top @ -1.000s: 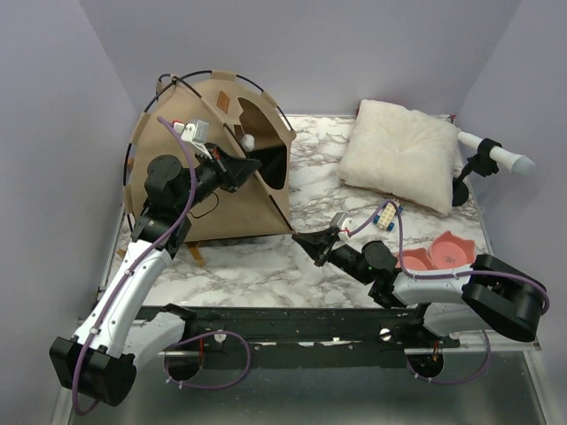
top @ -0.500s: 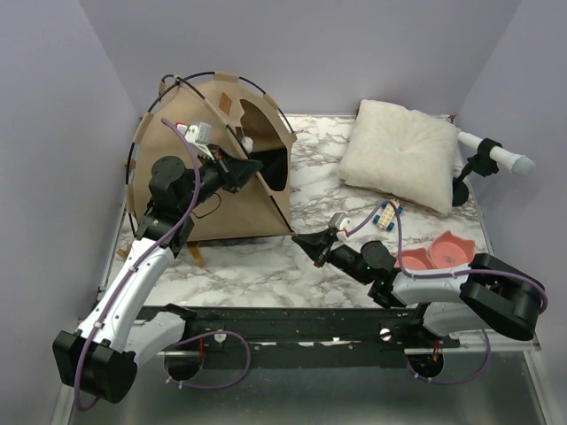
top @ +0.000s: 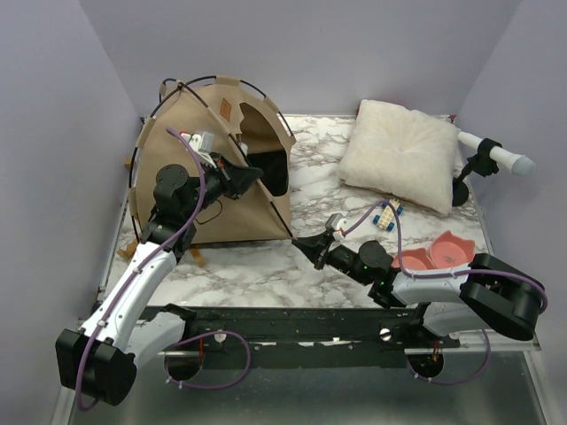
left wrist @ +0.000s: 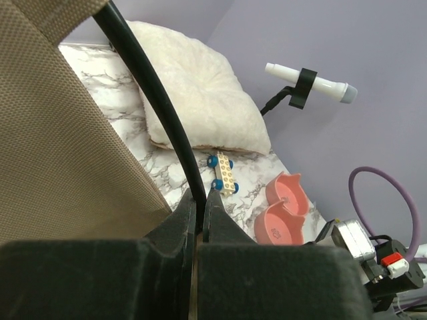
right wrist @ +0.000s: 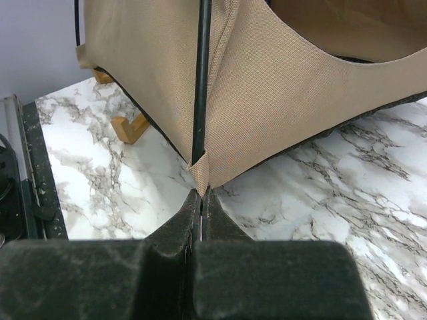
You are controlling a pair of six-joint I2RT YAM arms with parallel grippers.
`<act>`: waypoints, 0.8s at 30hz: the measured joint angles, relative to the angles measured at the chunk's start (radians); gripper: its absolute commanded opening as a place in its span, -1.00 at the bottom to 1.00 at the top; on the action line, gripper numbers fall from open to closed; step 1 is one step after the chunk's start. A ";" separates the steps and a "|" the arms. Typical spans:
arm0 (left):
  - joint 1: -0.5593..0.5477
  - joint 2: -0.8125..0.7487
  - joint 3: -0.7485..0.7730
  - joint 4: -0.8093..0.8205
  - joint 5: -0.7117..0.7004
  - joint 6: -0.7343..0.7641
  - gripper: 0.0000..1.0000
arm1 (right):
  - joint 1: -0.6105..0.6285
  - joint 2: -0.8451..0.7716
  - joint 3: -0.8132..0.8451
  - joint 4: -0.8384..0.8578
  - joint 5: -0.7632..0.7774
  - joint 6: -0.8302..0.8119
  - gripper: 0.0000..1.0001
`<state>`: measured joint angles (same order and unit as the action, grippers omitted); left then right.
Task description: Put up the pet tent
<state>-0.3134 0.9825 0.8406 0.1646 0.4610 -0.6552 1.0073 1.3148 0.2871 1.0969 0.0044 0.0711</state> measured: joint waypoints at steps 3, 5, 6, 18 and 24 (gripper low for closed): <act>0.000 -0.012 -0.021 0.018 0.000 0.000 -1.00 | 0.000 0.000 0.001 -0.009 -0.009 0.007 -0.99; 0.000 -0.019 -0.030 0.026 -0.001 0.000 -1.00 | 0.000 0.000 0.005 -0.018 -0.016 0.011 -0.99; 0.000 -0.020 -0.031 0.029 -0.001 0.000 -1.00 | 0.000 0.000 0.008 -0.023 -0.019 0.015 -0.99; 0.000 -0.090 -0.127 0.107 -0.049 0.003 -1.00 | 0.000 0.051 0.075 -0.105 -0.035 0.155 -0.99; -0.001 -0.124 -0.165 0.130 -0.077 0.003 -1.00 | 0.000 0.106 0.090 -0.077 -0.032 0.247 -0.99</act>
<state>-0.3145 0.8589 0.6758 0.2951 0.3840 -0.6525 1.0073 1.4208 0.3767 1.0199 -0.0277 0.3180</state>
